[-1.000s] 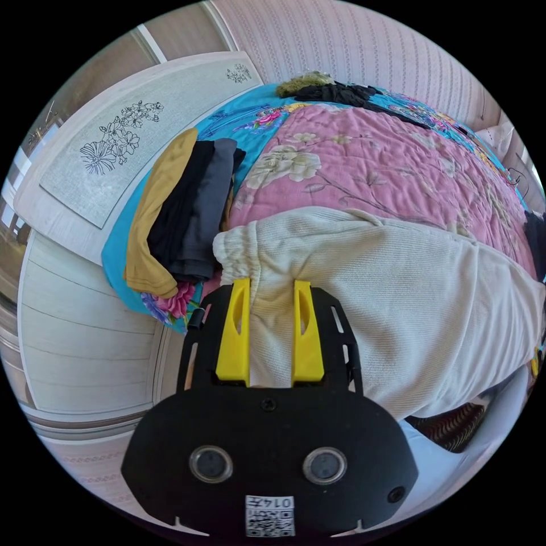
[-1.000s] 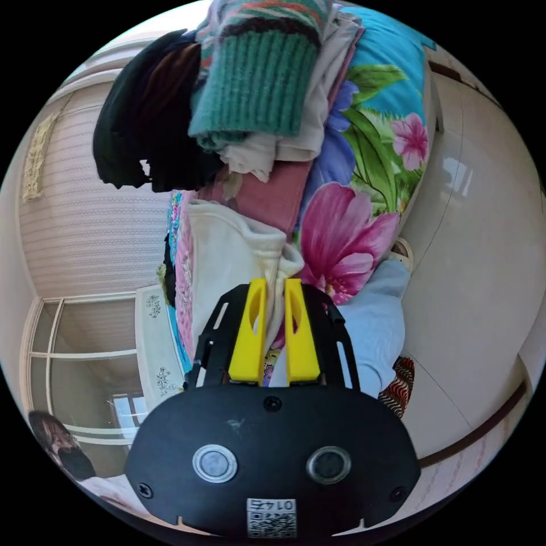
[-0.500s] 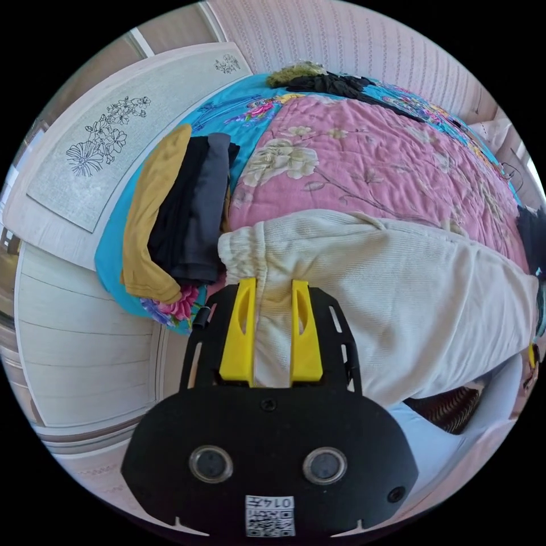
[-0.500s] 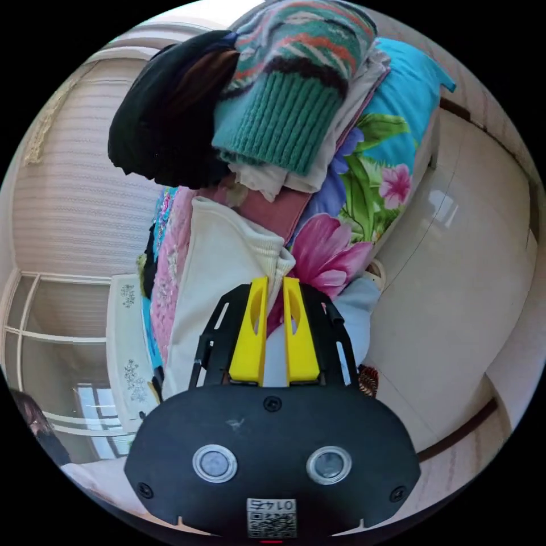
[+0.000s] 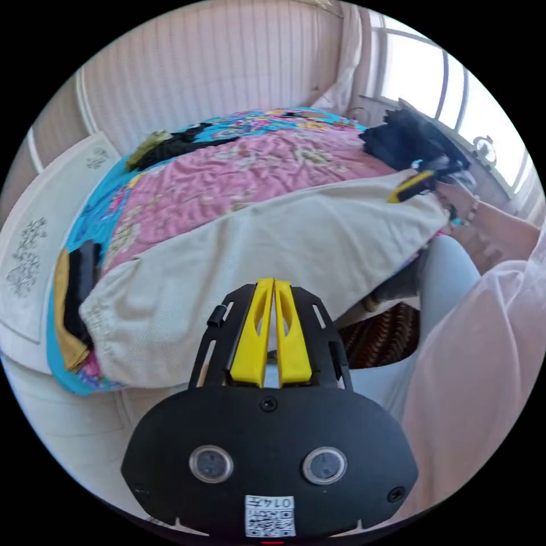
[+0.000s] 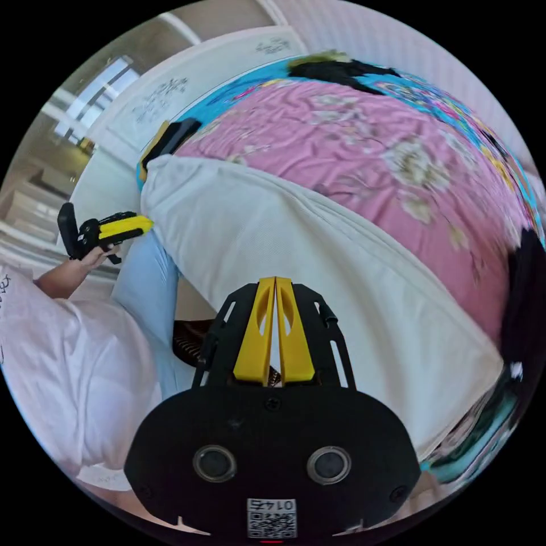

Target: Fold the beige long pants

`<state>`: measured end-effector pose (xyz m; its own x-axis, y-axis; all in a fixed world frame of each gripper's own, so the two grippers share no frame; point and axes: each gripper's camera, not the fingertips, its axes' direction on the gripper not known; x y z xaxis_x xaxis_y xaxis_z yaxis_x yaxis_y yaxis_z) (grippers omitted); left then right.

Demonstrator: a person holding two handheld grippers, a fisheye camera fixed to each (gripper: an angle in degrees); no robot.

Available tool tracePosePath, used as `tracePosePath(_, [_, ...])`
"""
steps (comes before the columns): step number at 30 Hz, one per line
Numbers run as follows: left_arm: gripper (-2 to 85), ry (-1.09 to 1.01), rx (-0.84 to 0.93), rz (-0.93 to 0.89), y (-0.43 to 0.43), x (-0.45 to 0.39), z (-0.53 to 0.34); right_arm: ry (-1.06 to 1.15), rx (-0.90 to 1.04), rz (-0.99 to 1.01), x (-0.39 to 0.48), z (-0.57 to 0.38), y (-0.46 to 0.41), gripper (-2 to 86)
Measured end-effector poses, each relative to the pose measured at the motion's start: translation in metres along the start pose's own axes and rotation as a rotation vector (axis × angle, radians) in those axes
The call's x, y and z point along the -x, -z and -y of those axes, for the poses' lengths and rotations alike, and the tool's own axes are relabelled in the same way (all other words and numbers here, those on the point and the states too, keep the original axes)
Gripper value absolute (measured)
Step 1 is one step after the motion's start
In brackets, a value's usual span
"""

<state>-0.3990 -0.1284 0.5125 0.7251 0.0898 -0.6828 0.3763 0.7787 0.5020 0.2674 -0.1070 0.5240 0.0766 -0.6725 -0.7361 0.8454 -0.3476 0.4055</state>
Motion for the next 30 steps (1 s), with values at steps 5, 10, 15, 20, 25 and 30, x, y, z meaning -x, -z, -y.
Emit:
tracePosePath(5, [-0.9, -0.189, 0.004, -0.163, -0.062, -0.094, 0.052, 0.171, 0.098, -0.157, 0.066, 0.096, -0.052, -0.5])
tracePosePath(10, [-0.9, -0.359, 0.122, -0.061, -0.128, -0.150, 0.081, 0.167, 0.325, -0.284, 0.100, 0.163, -0.142, -0.4])
tracePosePath(15, [-1.0, -0.417, 0.147, -0.076, -0.155, -0.176, 0.089, 0.212, 0.318, -0.431, 0.128, 0.184, -0.183, -0.4])
tracePosePath(20, [-1.0, -0.397, 0.151, -0.105, -0.169, -0.195, 0.096, 0.206, 0.365, -0.362, 0.127, 0.208, -0.194, -0.4])
tracePosePath(25, [-1.0, -0.526, 0.179, -0.064, -0.166, -0.232, 0.097, 0.239, 0.361, -0.347, 0.123, 0.238, -0.168, -0.4])
tracePosePath(30, [-1.0, -0.507, 0.227, -0.030, -0.202, -0.257, 0.103, 0.196, 0.392, -0.377, 0.107, 0.249, -0.211, -0.4])
